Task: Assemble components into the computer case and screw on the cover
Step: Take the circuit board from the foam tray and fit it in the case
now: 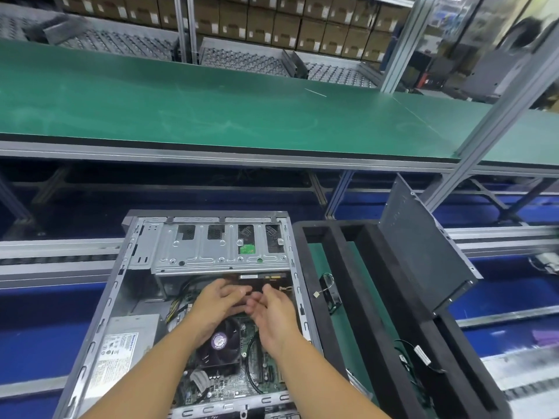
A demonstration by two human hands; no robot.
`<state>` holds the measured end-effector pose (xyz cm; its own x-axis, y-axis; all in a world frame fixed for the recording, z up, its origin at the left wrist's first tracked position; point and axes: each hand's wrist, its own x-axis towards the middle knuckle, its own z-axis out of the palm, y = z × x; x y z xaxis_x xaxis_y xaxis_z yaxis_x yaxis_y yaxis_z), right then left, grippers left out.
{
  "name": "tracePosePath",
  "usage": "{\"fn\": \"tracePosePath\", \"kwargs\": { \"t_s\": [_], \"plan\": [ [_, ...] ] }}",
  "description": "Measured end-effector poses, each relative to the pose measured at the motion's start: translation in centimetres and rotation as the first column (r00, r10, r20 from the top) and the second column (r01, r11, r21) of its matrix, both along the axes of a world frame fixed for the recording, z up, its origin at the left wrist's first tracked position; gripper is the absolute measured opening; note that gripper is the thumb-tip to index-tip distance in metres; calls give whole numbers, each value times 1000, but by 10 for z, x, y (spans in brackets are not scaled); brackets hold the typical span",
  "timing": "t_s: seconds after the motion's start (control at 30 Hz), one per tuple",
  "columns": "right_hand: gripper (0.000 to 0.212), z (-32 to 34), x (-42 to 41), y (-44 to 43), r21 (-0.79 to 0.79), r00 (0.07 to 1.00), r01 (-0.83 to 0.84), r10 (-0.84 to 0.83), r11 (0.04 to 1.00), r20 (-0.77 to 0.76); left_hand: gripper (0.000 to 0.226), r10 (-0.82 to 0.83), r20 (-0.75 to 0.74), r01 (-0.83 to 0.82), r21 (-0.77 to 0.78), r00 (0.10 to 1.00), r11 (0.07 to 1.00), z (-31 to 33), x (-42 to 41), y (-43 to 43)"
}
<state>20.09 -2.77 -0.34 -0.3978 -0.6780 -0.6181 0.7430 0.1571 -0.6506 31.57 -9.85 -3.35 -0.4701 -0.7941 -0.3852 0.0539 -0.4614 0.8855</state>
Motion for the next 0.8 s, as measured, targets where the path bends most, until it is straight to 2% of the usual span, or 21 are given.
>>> {"fn": "tracePosePath", "kwargs": {
  "t_s": [0.1, 0.17, 0.3, 0.37, 0.43, 0.5, 0.6, 0.7, 0.8],
  "plan": [
    [16, 4, -3, 1, -56, 1000, -17, 16, 998, -24, 23, 12, -10, -12, -18, 1000, 1000, -1, 0, -1],
    [17, 5, -3, 1, -73, 998, -40, 36, 997, -59, 26, 63, -17, -63, -6, 998, 998, -1, 0, -2],
    [43, 10, 0, 7, -85, 994, -94, 88, 992, -67, 33, 96, -41, -95, 19, 995, 995, -3, 1, -3],
    [45, 13, 0, 13, -33, 980, -162, 157, 986, -122, 32, 80, -40, -80, 16, 996, 997, -5, 2, -3],
    [35, 15, 1, 18, 76, 937, -255, 266, 964, -226, 28, 59, 13, -58, -8, 998, 998, -7, 2, -2],
    [27, 16, 3, 24, 167, 871, -314, 354, 935, -341, 19, 72, 127, -67, -39, 989, 997, -8, 2, -1],
    [19, 20, 6, 31, 203, 770, -373, 424, 905, -476, 11, 54, 307, -6, -155, 950, 988, -11, 3, -1],
    [20, 21, 9, 33, 212, 691, -425, 466, 880, -552, 21, -10, 381, 112, -246, 924, 963, -2, 7, 2],
    [20, 21, 15, 34, 203, 623, -415, 440, 887, -647, 30, -9, 373, 120, -275, 928, 954, 19, 15, 10]
  ]
}}
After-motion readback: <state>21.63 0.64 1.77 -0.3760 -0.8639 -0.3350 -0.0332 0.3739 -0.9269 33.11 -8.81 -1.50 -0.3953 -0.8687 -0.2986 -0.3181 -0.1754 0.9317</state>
